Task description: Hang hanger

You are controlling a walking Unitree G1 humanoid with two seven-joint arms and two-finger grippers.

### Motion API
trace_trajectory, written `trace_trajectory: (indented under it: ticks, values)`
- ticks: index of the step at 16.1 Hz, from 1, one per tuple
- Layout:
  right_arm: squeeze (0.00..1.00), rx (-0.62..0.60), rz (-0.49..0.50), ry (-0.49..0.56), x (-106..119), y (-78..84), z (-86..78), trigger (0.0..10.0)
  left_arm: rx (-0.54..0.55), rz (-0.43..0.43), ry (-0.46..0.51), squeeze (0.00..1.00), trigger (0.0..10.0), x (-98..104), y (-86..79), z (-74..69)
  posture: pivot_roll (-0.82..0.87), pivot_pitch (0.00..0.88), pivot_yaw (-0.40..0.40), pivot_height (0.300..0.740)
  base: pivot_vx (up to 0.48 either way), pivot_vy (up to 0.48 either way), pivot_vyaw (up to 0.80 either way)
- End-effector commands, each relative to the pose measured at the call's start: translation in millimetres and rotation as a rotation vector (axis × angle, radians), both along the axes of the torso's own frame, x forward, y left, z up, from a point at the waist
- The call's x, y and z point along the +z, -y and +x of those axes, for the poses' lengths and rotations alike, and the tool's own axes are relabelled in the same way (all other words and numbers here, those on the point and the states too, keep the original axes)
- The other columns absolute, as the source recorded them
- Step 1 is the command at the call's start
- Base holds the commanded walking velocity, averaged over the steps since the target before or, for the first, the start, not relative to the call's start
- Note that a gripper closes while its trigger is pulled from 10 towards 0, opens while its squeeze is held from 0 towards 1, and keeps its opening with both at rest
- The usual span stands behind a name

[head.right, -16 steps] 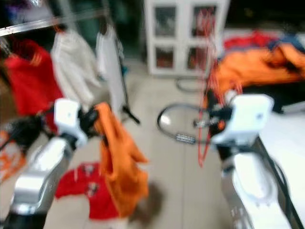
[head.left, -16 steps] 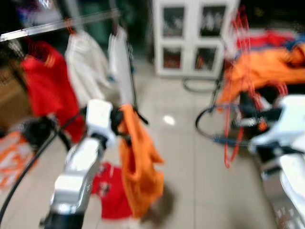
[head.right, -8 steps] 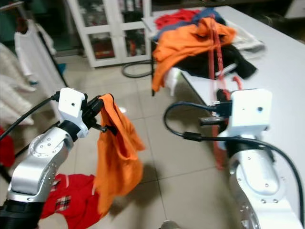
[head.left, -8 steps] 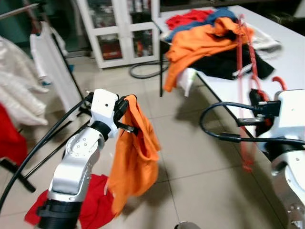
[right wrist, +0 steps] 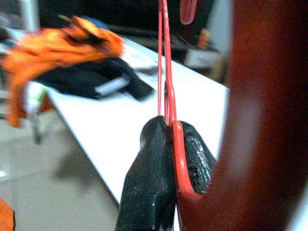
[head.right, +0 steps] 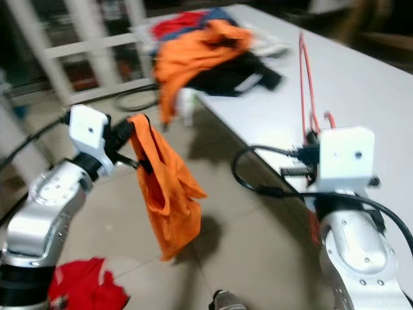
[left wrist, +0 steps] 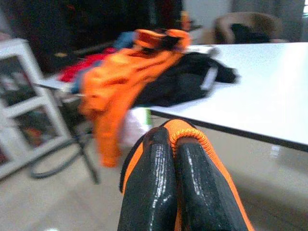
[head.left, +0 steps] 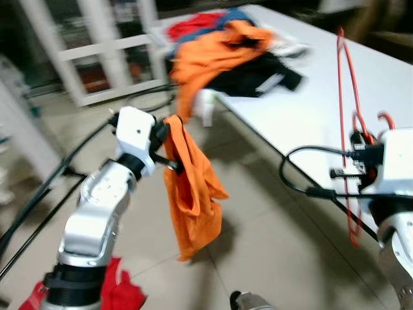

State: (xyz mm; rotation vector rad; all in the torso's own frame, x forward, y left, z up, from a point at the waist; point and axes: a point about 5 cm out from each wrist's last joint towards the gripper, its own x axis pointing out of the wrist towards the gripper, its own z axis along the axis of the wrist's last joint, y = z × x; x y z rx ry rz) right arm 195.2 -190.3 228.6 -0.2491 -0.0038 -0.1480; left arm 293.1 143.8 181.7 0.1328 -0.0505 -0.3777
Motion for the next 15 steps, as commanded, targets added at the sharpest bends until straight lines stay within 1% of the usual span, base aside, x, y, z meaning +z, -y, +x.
trace_trajectory:
  ticks: [1, 2, 4, 5, 6, 8, 9, 11, 15]
  values:
    - [0.00, -0.011, -0.003, 0.007, 2.1, 0.9, -2.2, 10.0, 0.001, -0.005, 0.037, 0.00, 10.0, 9.0, -0.6, -2.0, -0.29, 0.026, 0.081, 0.740, 0.000, 0.000, -0.80]
    - [0.00, 0.003, 0.015, -0.003, -1.2, -3.2, -4.6, 10.0, 0.014, -0.043, 0.023, 0.00, 10.0, 5.7, 0.3, -2.9, -0.29, 0.030, 0.084, 0.740, 0.000, 0.000, -0.80]
    - [0.00, 0.018, 0.029, -0.011, -4.5, -7.8, -6.1, 10.0, 0.006, -0.029, 0.003, 0.00, 10.0, -3.2, 0.1, -5.0, -0.29, 0.032, 0.086, 0.740, 0.000, 0.000, -0.80]
    - [0.00, 0.013, 0.046, -0.025, -7.9, -9.3, -8.0, 10.0, -0.018, -0.013, -0.015, 0.00, 10.0, -9.2, 1.9, -6.8, -0.30, 0.035, 0.091, 0.740, 0.000, 0.000, -0.80]
    - [0.00, -0.009, 0.079, -0.046, -13.5, -9.2, -11.3, 10.0, -0.028, -0.014, -0.020, 0.00, 10.0, -11.5, 3.4, -6.9, -0.30, 0.041, 0.098, 0.740, 0.000, 0.000, -0.80]
    - [0.00, -0.039, 0.119, -0.081, -22.6, -7.8, -16.9, 10.0, -0.047, -0.001, -0.032, 0.00, 10.0, -13.7, 6.4, -3.5, -0.30, 0.045, 0.108, 0.740, 0.000, 0.379, -0.80]
    - [0.00, -0.046, 0.122, -0.088, -24.5, -7.3, -18.3, 10.0, -0.052, -0.001, -0.036, 0.00, 10.0, -14.5, 7.3, -2.8, -0.30, 0.045, 0.110, 0.740, 0.000, 0.401, -0.80]
    - [0.00, -0.075, 0.126, -0.110, -30.8, -5.9, -23.2, 10.0, -0.087, 0.028, -0.049, 0.00, 10.0, -18.7, 10.7, -1.4, -0.31, 0.048, 0.132, 0.740, 0.000, 0.411, -0.80]
    - [0.00, -0.110, 0.149, -0.110, -33.8, -6.1, -25.8, 10.0, -0.101, 0.028, -0.047, 0.00, 10.0, -20.0, 14.6, 4.7, -0.32, 0.048, 0.144, 0.740, 0.000, 0.433, -0.80]
